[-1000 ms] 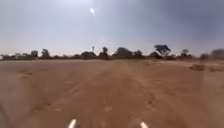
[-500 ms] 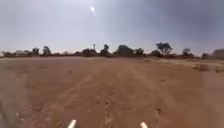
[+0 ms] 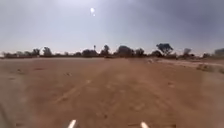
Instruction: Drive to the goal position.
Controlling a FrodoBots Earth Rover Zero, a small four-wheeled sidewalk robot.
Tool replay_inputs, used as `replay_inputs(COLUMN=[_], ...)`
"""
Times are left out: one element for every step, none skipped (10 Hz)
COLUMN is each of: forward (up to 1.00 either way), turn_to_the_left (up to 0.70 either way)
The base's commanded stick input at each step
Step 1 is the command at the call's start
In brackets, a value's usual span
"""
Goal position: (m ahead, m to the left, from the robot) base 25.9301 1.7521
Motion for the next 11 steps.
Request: replay_inputs(forward=[0.70,0.70,0.70,0.70,0.70,0.70,0.70,0.70,0.70,0.70,0.70], turn_to_the_left=[0.00,0.00,0.00,0.00,0.00,0.00,0.00,0.00,0.00,0.00,0.00])
